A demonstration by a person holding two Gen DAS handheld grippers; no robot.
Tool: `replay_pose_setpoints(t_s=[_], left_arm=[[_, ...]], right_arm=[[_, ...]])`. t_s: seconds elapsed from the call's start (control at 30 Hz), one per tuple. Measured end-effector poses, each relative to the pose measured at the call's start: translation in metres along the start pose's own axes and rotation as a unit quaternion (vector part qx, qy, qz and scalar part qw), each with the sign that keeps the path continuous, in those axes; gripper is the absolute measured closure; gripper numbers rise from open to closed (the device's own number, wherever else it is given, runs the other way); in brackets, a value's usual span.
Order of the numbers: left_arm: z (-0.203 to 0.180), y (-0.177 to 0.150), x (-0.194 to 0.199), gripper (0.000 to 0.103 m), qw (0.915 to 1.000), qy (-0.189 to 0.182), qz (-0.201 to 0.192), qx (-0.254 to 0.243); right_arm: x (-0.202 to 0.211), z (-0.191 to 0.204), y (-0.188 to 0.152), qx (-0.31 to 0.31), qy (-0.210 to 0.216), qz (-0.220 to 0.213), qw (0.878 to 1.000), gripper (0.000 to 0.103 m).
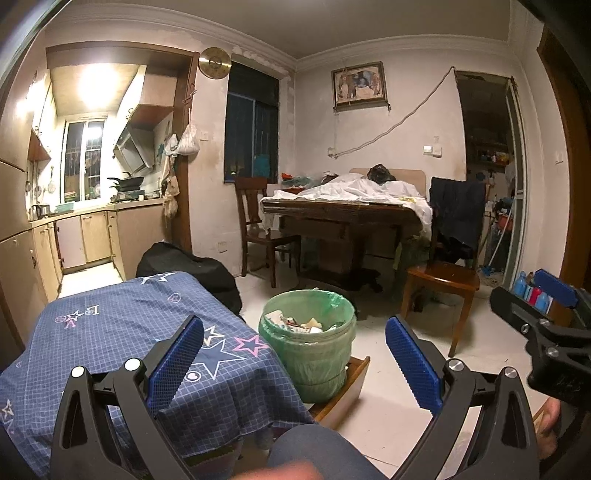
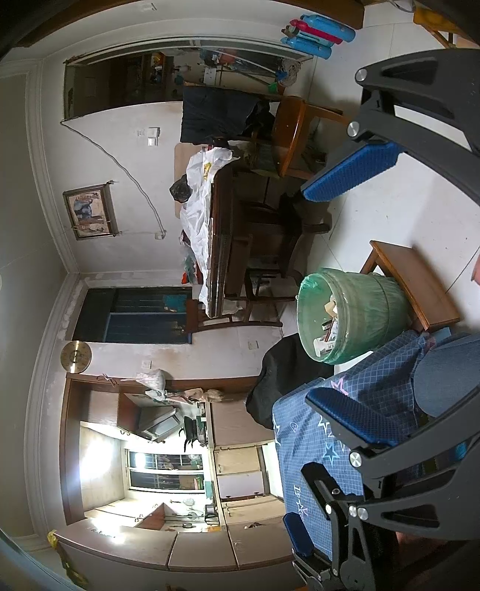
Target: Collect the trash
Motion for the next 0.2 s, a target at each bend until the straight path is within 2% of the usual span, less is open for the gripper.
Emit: replay_pose_setpoints(t_s=[0.2], left_arm=[[0.0048, -0.0008, -0.0046, 0.005, 0.9999, 0.002, 0.007, 0.008]], right_arm=[[-0.0009, 0.0012, -0.0010, 0.001, 0.001, 0.001, 1.000, 0.005]])
Point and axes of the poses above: each gripper's, at about its wrist camera, not at the fingertips, and x roughly against the way its jaws point, z to its left, y to its top, the point moved 4 cm from there along -x, roughly the way its jaws point, and after that the axes turned 9 degrees about x, right-handed, at the moved point
